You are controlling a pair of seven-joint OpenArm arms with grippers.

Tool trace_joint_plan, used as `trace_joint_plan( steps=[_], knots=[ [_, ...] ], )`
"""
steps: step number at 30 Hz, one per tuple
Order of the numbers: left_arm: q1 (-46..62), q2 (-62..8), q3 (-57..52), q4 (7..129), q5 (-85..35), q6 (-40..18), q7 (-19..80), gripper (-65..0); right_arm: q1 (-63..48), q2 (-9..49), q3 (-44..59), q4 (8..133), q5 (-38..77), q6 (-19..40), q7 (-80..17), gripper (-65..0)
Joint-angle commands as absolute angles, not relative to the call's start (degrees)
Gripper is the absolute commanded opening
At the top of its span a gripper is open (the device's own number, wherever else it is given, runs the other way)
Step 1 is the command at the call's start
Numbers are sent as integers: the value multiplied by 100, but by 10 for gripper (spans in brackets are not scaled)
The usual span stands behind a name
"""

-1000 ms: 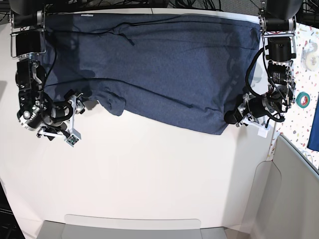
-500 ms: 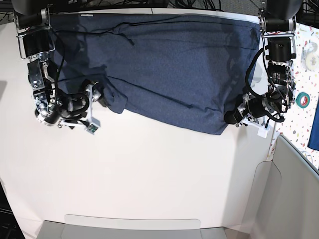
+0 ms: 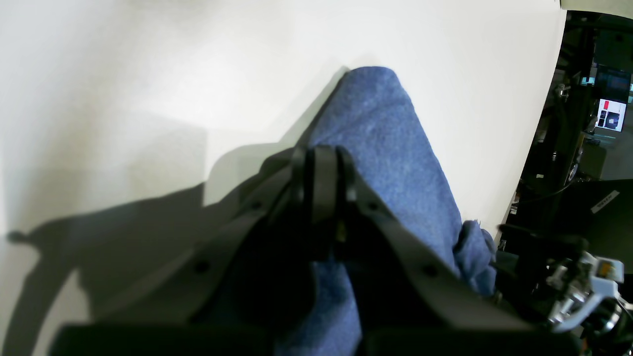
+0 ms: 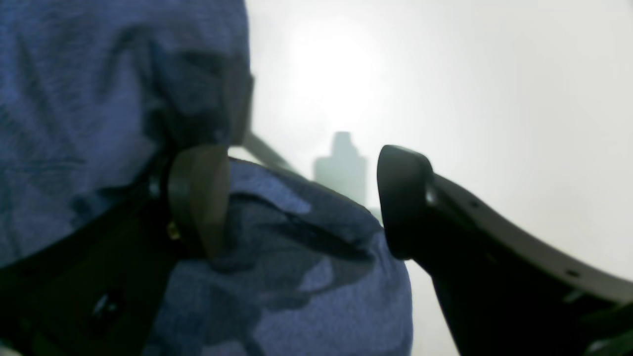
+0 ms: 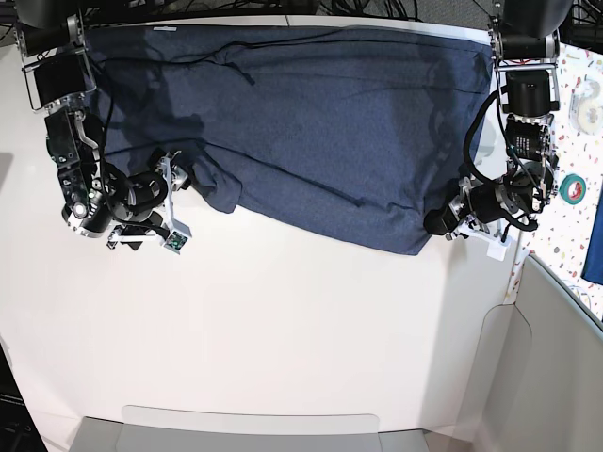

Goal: Layout the t-shirt on the table in an organized manner, then fold the t-shirt properly

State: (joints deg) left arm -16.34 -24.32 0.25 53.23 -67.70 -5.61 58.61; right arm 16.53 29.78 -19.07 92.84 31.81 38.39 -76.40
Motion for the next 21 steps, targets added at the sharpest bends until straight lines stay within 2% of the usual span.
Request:
trace_joint_plan(
  steps=[1,21],
  knots=[
    [-1613,-2475,31,5279,-6615,-497,5824,-650,1727,3125,-1859,9446,3196,3934,-7618,-192],
    [-1613,-2484,31,5270,-6615,-497,5824,-650,1314,3213,-1815,9033,2738,3925,-7582,-192]
  ],
)
